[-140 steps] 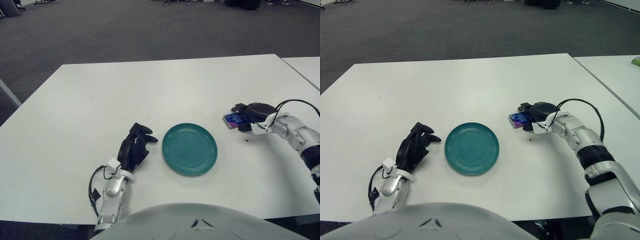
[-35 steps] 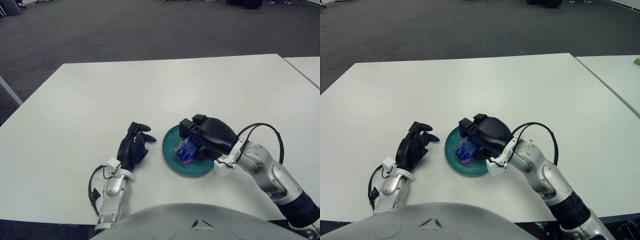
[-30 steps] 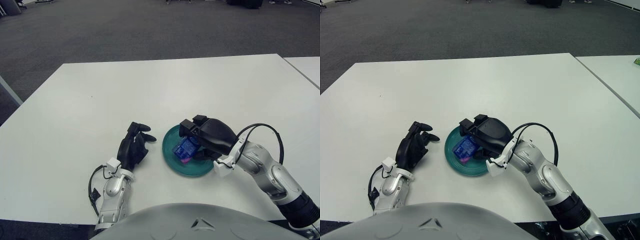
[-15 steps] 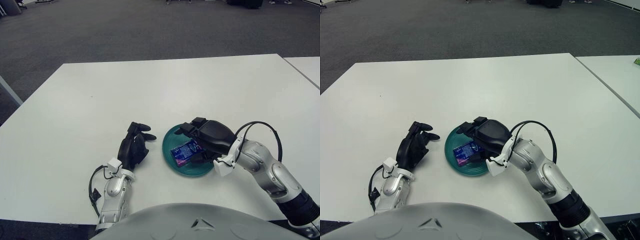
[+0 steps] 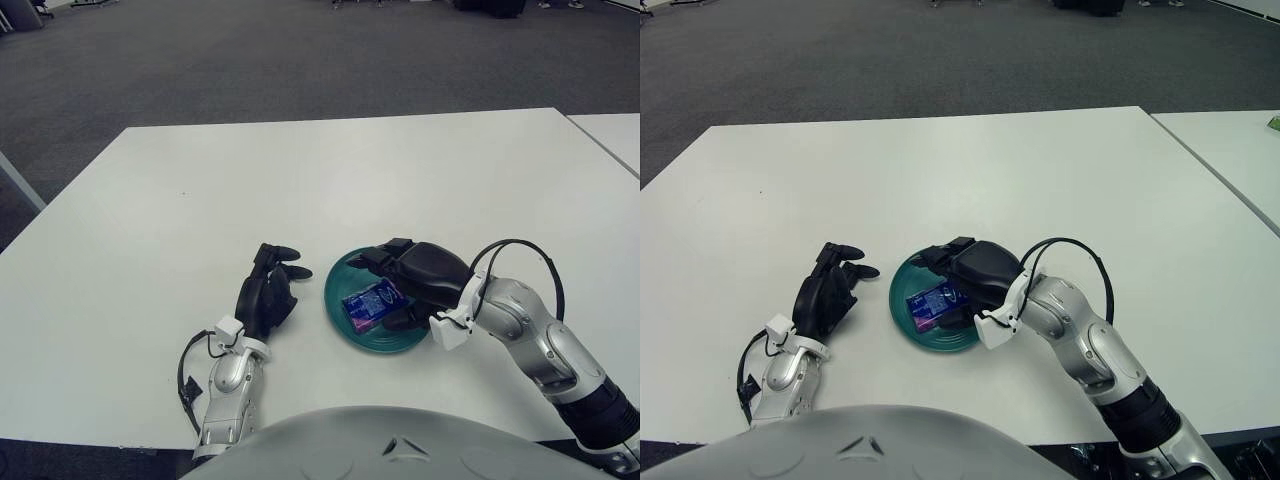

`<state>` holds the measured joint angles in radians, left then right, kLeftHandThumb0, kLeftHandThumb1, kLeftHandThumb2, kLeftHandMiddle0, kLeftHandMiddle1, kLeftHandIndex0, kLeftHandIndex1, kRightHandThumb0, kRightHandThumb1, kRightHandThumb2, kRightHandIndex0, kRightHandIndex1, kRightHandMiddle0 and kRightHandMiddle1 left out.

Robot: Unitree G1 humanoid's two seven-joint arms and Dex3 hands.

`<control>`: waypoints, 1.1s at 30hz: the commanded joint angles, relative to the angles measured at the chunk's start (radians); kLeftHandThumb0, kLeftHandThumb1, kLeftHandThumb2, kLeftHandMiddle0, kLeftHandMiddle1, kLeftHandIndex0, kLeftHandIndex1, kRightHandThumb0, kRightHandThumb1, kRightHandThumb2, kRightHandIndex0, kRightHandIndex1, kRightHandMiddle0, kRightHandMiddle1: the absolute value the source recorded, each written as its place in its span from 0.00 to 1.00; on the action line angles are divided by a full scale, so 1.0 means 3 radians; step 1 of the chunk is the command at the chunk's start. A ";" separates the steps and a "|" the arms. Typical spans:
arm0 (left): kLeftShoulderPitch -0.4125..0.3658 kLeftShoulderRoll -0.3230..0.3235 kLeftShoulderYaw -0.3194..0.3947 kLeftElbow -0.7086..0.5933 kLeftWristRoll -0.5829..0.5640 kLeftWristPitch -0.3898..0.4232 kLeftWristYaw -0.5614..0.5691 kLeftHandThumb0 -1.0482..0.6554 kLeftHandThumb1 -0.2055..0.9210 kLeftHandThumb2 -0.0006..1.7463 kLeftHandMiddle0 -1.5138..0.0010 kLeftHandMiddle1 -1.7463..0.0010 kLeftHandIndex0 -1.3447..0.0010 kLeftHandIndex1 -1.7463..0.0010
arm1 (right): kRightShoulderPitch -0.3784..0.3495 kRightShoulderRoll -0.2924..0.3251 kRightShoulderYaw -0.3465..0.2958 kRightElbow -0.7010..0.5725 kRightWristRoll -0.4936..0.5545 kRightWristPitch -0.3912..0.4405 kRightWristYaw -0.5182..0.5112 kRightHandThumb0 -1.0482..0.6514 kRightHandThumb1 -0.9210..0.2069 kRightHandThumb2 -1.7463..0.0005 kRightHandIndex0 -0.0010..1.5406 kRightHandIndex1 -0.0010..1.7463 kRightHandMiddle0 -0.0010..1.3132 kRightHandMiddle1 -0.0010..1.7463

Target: Put the gum into the plate.

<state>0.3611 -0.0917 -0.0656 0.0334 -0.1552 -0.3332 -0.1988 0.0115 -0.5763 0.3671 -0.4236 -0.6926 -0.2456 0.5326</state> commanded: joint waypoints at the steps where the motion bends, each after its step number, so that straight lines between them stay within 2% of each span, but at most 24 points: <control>1: 0.0031 0.0006 0.0007 0.0101 -0.0030 0.0094 0.0010 0.06 1.00 0.51 0.76 0.15 0.94 0.05 | -0.0068 0.0047 -0.0082 0.0017 0.0091 0.0044 -0.0020 0.00 0.00 0.48 0.18 0.06 0.00 0.22; 8: 0.0034 0.0003 -0.0006 0.0109 -0.0060 0.0075 -0.0010 0.06 1.00 0.51 0.76 0.16 0.91 0.04 | 0.0027 0.0221 -0.0213 0.0052 0.0110 0.0167 -0.0273 0.00 0.00 0.51 0.23 0.06 0.00 0.32; 9: 0.0037 0.0002 -0.0009 0.0112 -0.0058 0.0055 -0.0012 0.06 1.00 0.51 0.76 0.16 0.91 0.04 | 0.0089 0.0351 -0.0269 0.0081 0.0151 0.0204 -0.0454 0.00 0.00 0.51 0.23 0.06 0.00 0.33; 12: 0.0042 0.0001 -0.0014 0.0116 -0.0060 0.0026 -0.0018 0.06 1.00 0.51 0.75 0.17 0.89 0.03 | 0.0222 0.0659 -0.0382 0.0135 0.0317 0.0293 -0.0807 0.01 0.00 0.58 0.29 0.09 0.00 0.46; 16: 0.0052 0.0001 -0.0025 0.0111 -0.0087 0.0009 -0.0044 0.06 1.00 0.51 0.74 0.16 0.87 0.03 | 0.0331 0.0995 -0.0496 0.0198 0.0669 0.0379 -0.1082 0.04 0.00 0.62 0.31 0.11 0.00 0.53; 18: 0.0060 0.0005 -0.0034 0.0104 -0.0103 0.0000 -0.0065 0.06 1.00 0.51 0.72 0.15 0.85 0.04 | 0.0368 0.1224 -0.0589 0.0251 0.0975 0.0468 -0.1182 0.06 0.00 0.65 0.31 0.12 0.00 0.56; 21: 0.0061 0.0021 -0.0041 0.0093 -0.0111 -0.0005 -0.0082 0.07 1.00 0.51 0.71 0.14 0.84 0.03 | 0.0372 0.1592 -0.0828 0.0483 0.1609 0.0557 -0.1318 0.08 0.00 0.67 0.30 0.13 0.00 0.57; 23: 0.0061 0.0028 -0.0043 0.0087 -0.0111 -0.0002 -0.0080 0.07 1.00 0.51 0.70 0.13 0.83 0.03 | 0.0402 0.1759 -0.0896 0.0477 0.1814 0.0636 -0.1393 0.12 0.00 0.68 0.30 0.14 0.00 0.59; 25: 0.0060 0.0031 -0.0045 0.0079 -0.0109 0.0009 -0.0073 0.07 1.00 0.51 0.69 0.13 0.83 0.03 | 0.0429 0.1887 -0.0931 0.0432 0.1921 0.0717 -0.1477 0.15 0.00 0.69 0.31 0.15 0.00 0.59; 27: 0.0059 0.0030 -0.0045 0.0072 -0.0108 0.0022 -0.0066 0.07 1.00 0.51 0.69 0.12 0.83 0.03 | 0.0446 0.1994 -0.0968 0.0403 0.2010 0.0791 -0.1562 0.18 0.00 0.68 0.29 0.20 0.00 0.60; 30: 0.0058 0.0028 -0.0045 0.0065 -0.0112 0.0038 -0.0059 0.07 1.00 0.51 0.69 0.11 0.83 0.03 | 0.0494 0.2085 -0.1075 0.0393 0.2166 0.0874 -0.1646 0.21 0.00 0.66 0.26 0.28 0.00 0.60; 33: 0.0057 0.0025 -0.0044 0.0052 -0.0106 0.0064 -0.0042 0.07 1.00 0.51 0.70 0.10 0.83 0.03 | 0.0560 0.2121 -0.1208 0.0377 0.2287 0.0961 -0.1717 0.22 0.00 0.64 0.26 0.30 0.00 0.59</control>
<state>0.3632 -0.0893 -0.0792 0.0360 -0.1848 -0.3488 -0.2163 0.1570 0.0473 0.0452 -0.3040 -0.0492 0.0125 0.0390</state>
